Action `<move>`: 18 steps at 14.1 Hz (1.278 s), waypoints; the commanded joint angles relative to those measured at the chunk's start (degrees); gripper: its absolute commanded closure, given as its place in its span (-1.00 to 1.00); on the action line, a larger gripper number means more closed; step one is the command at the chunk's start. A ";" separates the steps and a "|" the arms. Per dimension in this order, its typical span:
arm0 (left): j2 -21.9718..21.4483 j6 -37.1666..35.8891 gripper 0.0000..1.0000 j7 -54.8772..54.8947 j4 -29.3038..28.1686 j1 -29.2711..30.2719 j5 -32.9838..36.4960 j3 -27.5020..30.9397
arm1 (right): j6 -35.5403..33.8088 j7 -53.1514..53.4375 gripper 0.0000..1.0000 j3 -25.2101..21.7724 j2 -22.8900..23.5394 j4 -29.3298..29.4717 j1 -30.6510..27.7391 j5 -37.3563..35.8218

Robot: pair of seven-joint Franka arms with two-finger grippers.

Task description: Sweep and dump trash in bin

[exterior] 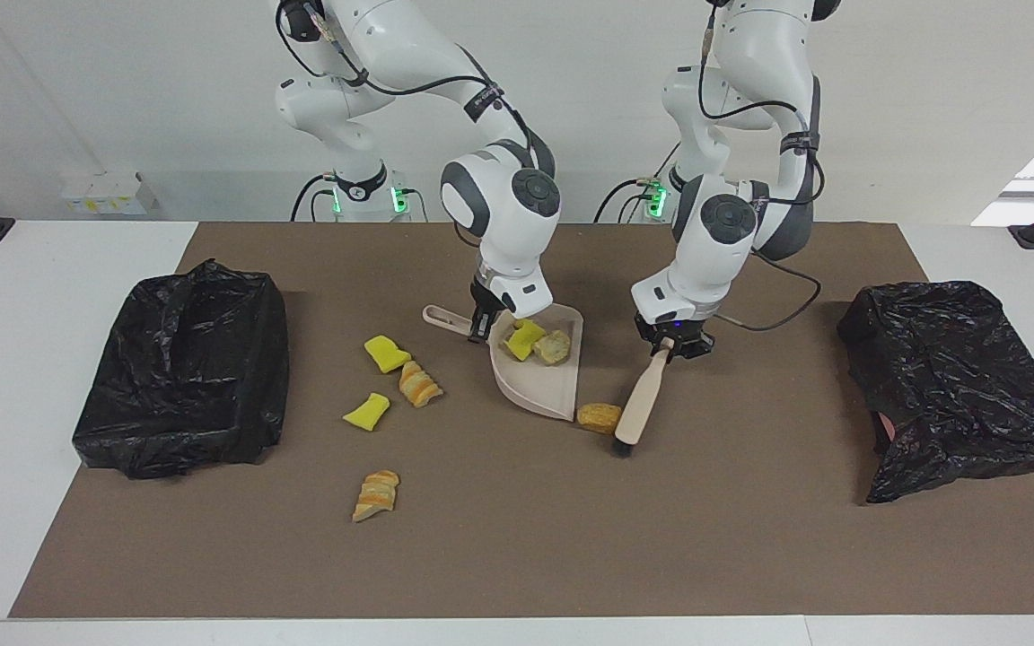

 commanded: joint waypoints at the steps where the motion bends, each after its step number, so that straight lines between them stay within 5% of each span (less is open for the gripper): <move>1: -2.44 -2.90 1.00 2.79 -0.88 -4.95 0.78 0.68 | 0.13 1.44 1.00 0.58 -1.45 -1.58 -0.80 0.72; 4: -4.10 -5.01 1.00 0.34 -2.20 -9.00 0.60 0.68 | 0.30 0.13 1.00 0.58 -1.45 -1.32 -0.80 0.64; 14: -4.02 -6.77 1.00 -34.02 -2.99 -2.41 0.60 0.94 | 2.59 -9.98 1.00 0.58 -1.63 -0.70 -2.20 -0.24; 18: -5.77 -6.95 1.00 -43.77 -5.62 -3.11 0.60 0.86 | 2.50 -15.77 1.00 0.58 -5.22 -0.61 -7.02 0.64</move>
